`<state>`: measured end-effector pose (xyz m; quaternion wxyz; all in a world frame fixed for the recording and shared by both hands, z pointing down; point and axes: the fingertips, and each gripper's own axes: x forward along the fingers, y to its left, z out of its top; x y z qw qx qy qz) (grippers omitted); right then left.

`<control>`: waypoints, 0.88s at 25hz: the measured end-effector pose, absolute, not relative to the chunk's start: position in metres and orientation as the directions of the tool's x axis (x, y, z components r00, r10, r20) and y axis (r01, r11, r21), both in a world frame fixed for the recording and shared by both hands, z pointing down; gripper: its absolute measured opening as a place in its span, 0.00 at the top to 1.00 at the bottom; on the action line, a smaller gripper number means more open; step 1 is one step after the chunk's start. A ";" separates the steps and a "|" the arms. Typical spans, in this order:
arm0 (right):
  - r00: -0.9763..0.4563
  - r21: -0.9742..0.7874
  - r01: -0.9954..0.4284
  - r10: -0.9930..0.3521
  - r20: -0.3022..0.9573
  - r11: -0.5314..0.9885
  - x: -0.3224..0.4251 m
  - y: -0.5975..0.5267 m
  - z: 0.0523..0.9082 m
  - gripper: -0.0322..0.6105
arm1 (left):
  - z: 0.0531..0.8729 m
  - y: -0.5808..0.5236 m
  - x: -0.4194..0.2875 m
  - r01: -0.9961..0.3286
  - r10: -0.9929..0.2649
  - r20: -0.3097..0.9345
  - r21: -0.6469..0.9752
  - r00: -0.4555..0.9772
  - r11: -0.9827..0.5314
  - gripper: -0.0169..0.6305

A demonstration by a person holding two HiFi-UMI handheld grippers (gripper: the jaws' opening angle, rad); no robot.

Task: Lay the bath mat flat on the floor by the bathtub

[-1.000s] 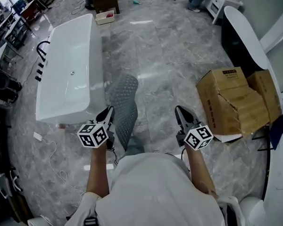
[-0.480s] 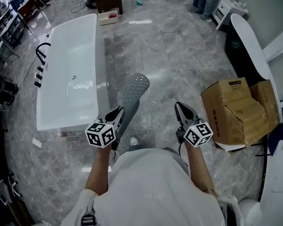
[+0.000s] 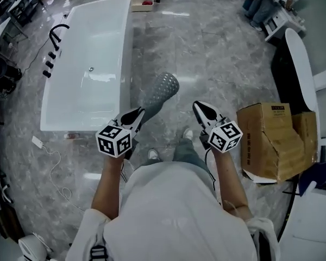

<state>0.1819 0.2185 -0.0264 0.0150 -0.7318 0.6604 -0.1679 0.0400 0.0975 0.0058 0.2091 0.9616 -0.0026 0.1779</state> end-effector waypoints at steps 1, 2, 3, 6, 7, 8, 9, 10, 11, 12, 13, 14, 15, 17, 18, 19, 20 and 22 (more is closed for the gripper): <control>0.044 -0.236 -0.966 -0.970 0.238 -0.101 0.183 0.206 -0.022 0.91 | 0.009 0.092 0.040 -0.086 0.063 0.345 0.400 0.937 -0.912 0.91; 0.014 -0.230 -0.970 -0.968 0.249 -0.073 0.185 0.194 -0.016 0.91 | 0.012 0.087 0.041 -0.095 0.055 0.346 0.402 0.936 -0.911 0.91; -0.018 -0.227 -0.973 -0.965 0.261 -0.043 0.188 0.182 -0.011 0.91 | 0.015 0.083 0.042 -0.107 0.046 0.348 0.405 0.936 -0.908 0.91; -0.119 -0.237 -0.970 -0.945 0.304 0.046 0.199 0.148 0.008 0.88 | 0.023 0.072 0.046 -0.152 0.010 0.361 0.419 0.932 -0.895 0.91; -0.152 -0.244 -0.967 -0.935 0.321 0.073 0.204 0.138 0.016 0.84 | 0.026 0.069 0.048 -0.170 -0.003 0.369 0.420 0.929 -0.892 0.91; -0.184 -0.254 -0.962 -0.923 0.338 0.098 0.209 0.127 0.024 0.79 | 0.029 0.066 0.050 -0.187 -0.016 0.378 0.419 0.926 -0.889 0.91; -0.215 -0.267 -0.956 -0.910 0.354 0.122 0.216 0.117 0.034 0.74 | 0.032 0.063 0.052 -0.203 -0.029 0.387 0.418 0.922 -0.886 0.91; -0.247 -0.283 -0.948 -0.896 0.370 0.144 0.223 0.108 0.044 0.70 | 0.035 0.061 0.055 -0.218 -0.040 0.395 0.418 0.918 -0.882 0.91; -0.277 -0.302 -0.939 -0.881 0.384 0.164 0.229 0.099 0.057 0.65 | 0.038 0.061 0.057 -0.233 -0.049 0.404 0.420 0.913 -0.877 0.91; -0.309 -0.325 -0.928 -0.865 0.395 0.183 0.236 0.091 0.069 0.59 | 0.042 0.061 0.058 -0.246 -0.056 0.413 0.422 0.909 -0.873 0.91; -0.341 -0.352 -0.914 -0.850 0.402 0.201 0.242 0.083 0.082 0.58 | 0.046 0.061 0.059 -0.256 -0.062 0.421 0.423 0.905 -0.869 0.91; -0.373 -0.379 -0.899 -0.834 0.407 0.217 0.248 0.076 0.095 0.57 | 0.050 0.062 0.060 -0.265 -0.067 0.430 0.420 0.901 -0.868 0.91; -0.403 -0.406 -0.884 -0.816 0.413 0.231 0.254 0.069 0.108 0.55 | 0.054 0.062 0.061 -0.274 -0.073 0.438 0.416 0.896 -0.867 0.91; -0.460 -0.452 -0.855 -0.777 0.431 0.255 0.262 0.057 0.134 0.50 | 0.060 0.064 0.061 -0.295 -0.085 0.457 0.411 0.886 -0.862 0.91; -0.487 -0.475 -0.839 -0.754 0.441 0.264 0.265 0.053 0.148 0.48 | 0.062 0.065 0.060 -0.307 -0.092 0.465 0.412 0.881 -0.858 0.91; -0.513 -0.498 -0.823 -0.731 0.450 0.272 0.268 0.048 0.163 0.46 | 0.063 0.065 0.061 -0.318 -0.099 0.473 0.412 0.876 -0.854 0.91; -0.540 -0.523 -0.806 -0.708 0.456 0.278 0.271 0.044 0.176 0.45 | 0.064 0.065 0.062 -0.328 -0.104 0.481 0.409 0.871 -0.851 0.91; -0.592 -0.575 -0.766 -0.664 0.458 0.286 0.279 0.035 0.201 0.42 | 0.065 0.064 0.067 -0.340 -0.113 0.493 0.400 0.863 -0.851 0.91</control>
